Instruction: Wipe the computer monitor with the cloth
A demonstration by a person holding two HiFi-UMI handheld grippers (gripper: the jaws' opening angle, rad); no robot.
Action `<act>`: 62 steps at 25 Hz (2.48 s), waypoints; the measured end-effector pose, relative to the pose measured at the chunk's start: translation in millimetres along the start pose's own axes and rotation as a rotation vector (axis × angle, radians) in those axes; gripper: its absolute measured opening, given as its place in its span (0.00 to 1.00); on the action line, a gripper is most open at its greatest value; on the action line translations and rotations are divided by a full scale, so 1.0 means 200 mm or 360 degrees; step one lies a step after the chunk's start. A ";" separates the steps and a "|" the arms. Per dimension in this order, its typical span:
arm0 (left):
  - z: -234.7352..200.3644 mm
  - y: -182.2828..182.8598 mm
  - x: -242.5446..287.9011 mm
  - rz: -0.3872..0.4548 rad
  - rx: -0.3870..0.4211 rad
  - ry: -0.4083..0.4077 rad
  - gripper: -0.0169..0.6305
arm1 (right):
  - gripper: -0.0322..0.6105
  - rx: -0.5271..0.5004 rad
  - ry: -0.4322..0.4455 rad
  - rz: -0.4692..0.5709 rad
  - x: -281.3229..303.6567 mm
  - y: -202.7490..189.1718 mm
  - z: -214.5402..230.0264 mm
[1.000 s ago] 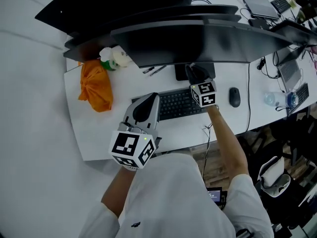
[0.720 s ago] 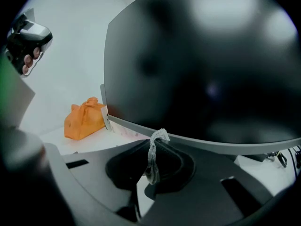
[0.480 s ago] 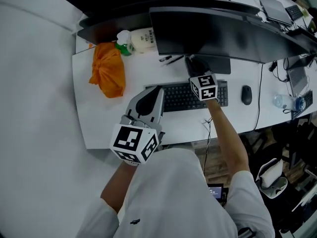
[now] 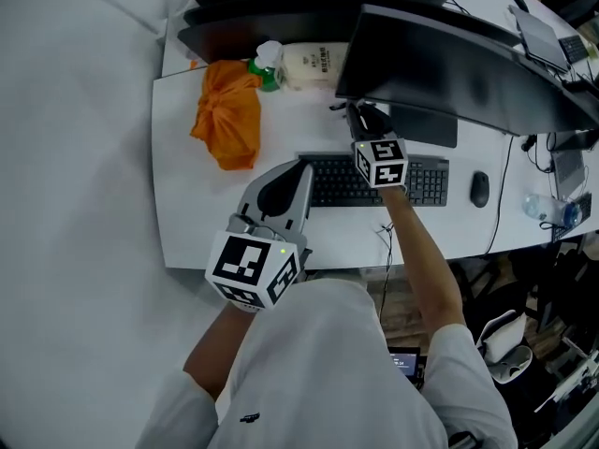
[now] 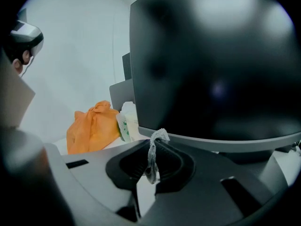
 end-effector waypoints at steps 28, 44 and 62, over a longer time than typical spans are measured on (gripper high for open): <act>-0.23 0.08 -0.38 0.0159 -0.0027 -0.0026 0.05 | 0.10 0.0132 -0.0445 0.0181 0.00 0.36 -0.32; -0.15 0.23 -0.48 0.0294 0.0078 -0.0138 0.05 | 0.10 0.0011 -0.0562 0.0354 -0.18 0.73 -0.35; -0.11 0.31 -0.55 0.0349 0.0171 -0.0233 0.05 | 0.10 -0.0160 -0.0659 0.0634 -0.37 1.18 -0.38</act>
Point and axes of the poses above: the fingertips, and each gripper's own axes: x forward along the fingers, z to its right, y out of its top, the point moved 10 cm from there along -x, backward along the fingers, and after that the axes turned 4 degrees about -x, right-handed, at the moved point
